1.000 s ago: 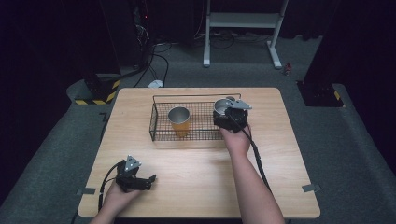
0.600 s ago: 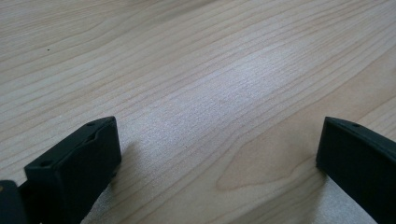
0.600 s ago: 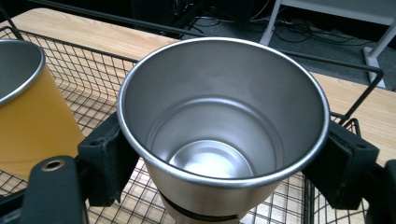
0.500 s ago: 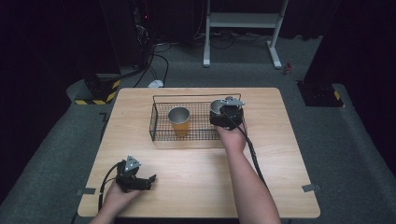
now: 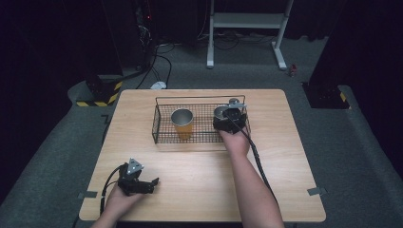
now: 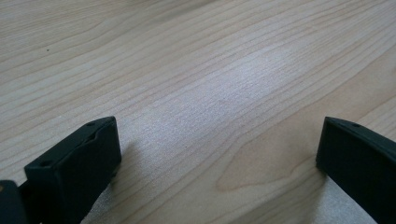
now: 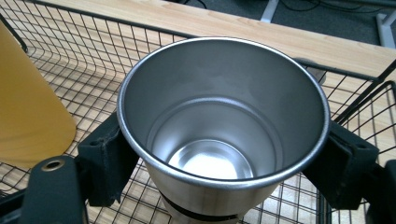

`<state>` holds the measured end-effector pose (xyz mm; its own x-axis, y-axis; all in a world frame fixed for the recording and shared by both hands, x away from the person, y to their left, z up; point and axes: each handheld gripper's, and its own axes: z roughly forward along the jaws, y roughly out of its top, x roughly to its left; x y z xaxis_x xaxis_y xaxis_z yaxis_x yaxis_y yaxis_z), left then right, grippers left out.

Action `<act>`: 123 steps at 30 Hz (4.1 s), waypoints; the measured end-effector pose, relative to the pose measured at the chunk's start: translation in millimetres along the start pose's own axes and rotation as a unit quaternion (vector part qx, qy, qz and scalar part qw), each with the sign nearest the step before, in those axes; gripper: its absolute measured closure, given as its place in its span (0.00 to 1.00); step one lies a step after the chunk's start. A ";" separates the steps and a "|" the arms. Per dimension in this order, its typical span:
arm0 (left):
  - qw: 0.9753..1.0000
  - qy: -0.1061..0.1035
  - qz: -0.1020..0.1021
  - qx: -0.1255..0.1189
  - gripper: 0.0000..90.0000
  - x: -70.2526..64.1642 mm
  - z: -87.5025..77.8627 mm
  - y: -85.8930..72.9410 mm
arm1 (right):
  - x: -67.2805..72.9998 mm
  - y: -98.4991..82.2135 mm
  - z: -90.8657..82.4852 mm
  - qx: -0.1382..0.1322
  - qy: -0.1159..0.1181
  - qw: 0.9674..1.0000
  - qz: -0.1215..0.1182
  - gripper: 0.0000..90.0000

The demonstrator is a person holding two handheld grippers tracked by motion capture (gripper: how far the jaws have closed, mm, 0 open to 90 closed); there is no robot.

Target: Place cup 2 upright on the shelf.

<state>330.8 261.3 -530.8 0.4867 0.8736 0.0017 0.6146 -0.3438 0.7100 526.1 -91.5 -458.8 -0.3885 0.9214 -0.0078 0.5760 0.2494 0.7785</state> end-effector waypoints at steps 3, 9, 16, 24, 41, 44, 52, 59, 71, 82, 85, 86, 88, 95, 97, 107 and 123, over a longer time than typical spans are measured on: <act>1.000 0.000 0.000 0.000 0.00 0.0 -0.1 -0.1 | 0.4 -0.9 2.2 0.002 0.000 1.000 -0.001 0.21; 1.000 -0.001 0.000 0.000 0.00 0.0 -0.1 -0.1 | 1.0 -3.3 6.7 0.011 -0.002 1.000 -0.006 0.21; 1.000 -0.001 0.000 0.000 0.00 0.0 -0.1 -0.1 | 3.9 -4.2 9.4 0.017 -0.001 1.000 -0.003 0.21; 1.000 0.000 0.000 0.000 0.00 0.0 -0.2 -0.2 | 3.4 -5.2 10.7 0.025 -0.004 1.000 -0.009 0.21; 1.000 -0.001 0.000 0.000 0.00 0.0 -0.1 -0.1 | 3.8 -4.2 13.5 0.039 0.001 0.999 -0.012 0.20; 1.000 0.000 0.000 0.000 0.00 -0.1 -0.2 -0.1 | 4.2 -3.9 12.5 0.034 0.000 0.999 -0.008 0.18; 1.000 0.000 0.003 0.001 0.00 0.1 -0.3 -0.1 | 5.3 -2.4 10.0 0.023 0.000 1.000 -0.016 0.11; 1.000 0.000 0.003 0.000 0.00 0.0 -0.2 -0.2 | 3.9 -1.2 5.8 0.015 -0.002 1.000 -0.020 0.08; 1.000 0.000 0.003 0.000 0.00 -0.1 -0.2 -0.1 | 5.6 2.3 -5.0 -0.005 -0.003 1.000 -0.022 0.08; 1.000 -0.001 0.003 0.000 0.00 -0.1 -0.1 -0.2 | 7.1 8.9 -27.3 -0.035 -0.002 0.999 -0.028 0.08; 1.000 -0.001 0.003 0.000 0.00 -0.1 -0.1 -0.2 | 7.4 10.2 -35.9 -0.044 0.001 0.999 -0.028 0.08; 1.000 -0.001 0.003 0.000 0.00 -0.1 -0.2 -0.2 | 7.7 10.2 -38.7 -0.046 0.002 0.999 -0.027 0.08; 1.000 -0.001 0.003 0.000 0.00 -0.1 -0.1 -0.2 | 7.6 9.3 -43.6 -0.052 0.004 0.998 -0.032 0.08; 1.000 0.000 0.003 0.000 0.00 -0.2 -0.2 -0.2 | 7.9 2.0 -59.2 -0.064 0.011 0.997 -0.034 0.08; 1.000 0.000 0.003 0.000 0.00 -0.2 -0.2 -0.2 | 7.9 -2.8 -66.0 -0.066 0.016 0.997 -0.031 0.08; 1.000 0.000 0.003 0.000 0.00 -0.2 -0.2 -0.2 | 3.6 -21.7 -84.2 -0.067 0.011 0.997 -0.031 0.08; 1.000 0.000 0.006 0.000 0.00 0.1 -0.7 -0.6 | -20.4 -75.5 -113.9 -0.054 -0.002 0.998 -0.015 0.08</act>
<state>330.1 261.8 -530.7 0.4945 0.8691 0.0105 0.6083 -0.3547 0.7100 408.6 -163.1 -446.0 -0.4017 0.9152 -0.0337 0.4838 0.2433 0.8407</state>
